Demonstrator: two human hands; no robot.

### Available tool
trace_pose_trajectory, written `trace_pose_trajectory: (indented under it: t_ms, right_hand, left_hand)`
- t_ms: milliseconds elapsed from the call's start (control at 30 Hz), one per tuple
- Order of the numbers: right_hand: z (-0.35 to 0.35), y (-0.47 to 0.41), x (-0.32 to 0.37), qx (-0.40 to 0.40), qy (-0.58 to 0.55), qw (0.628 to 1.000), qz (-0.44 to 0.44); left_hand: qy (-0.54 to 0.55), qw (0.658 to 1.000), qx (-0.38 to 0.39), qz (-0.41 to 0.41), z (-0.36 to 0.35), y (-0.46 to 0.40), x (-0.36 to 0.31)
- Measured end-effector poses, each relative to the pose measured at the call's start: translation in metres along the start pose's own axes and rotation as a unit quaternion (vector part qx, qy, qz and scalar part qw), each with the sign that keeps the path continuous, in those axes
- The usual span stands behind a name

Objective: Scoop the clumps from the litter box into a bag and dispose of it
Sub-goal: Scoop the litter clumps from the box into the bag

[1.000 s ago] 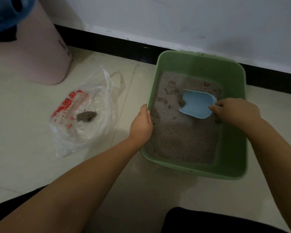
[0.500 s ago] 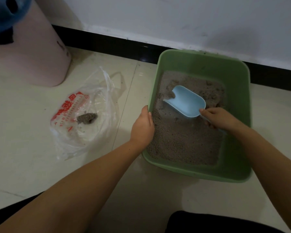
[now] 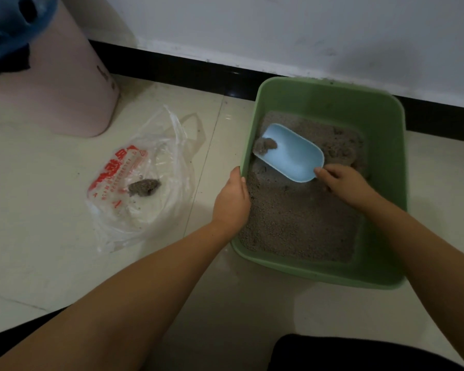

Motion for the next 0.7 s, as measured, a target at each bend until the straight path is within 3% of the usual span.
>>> trace_pose_trajectory:
  t_ms: [100,200,567,700]
  right_hand:
    - [-0.011,0.019,-0.011,-0.031,-0.130,0.991,-0.004]
    - [-0.011,0.027,-0.020,-0.070,-0.158,0.985,-0.013]
    - [0.007,0.020,-0.032,-0.097,-0.060,0.992,-0.049]
    - [0.027,0.012,-0.021,-0.072,0.033,0.993,-0.086]
  left_hand:
    - [-0.008,1.000,0.000,-0.004,-0.001,0.000,-0.001]
    - [-0.006,1.000,0.000,-0.002,-0.001,-0.001,-0.001]
    - [-0.007,1.000,0.007,0.000,0.000,0.000,-0.002]
    - [-0.004,1.000,0.007,0.001,0.000,0.000,-0.001]
Point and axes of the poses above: each hand's wrist, its own y-axis away from the middle knuckle, its own z-axis out of the back of the hand, x = y × z, the point moved 2 cm from there along -y, towards the middle knuckle, and after that the axes turned 6 degrees about -z, right-handed, at the moved point
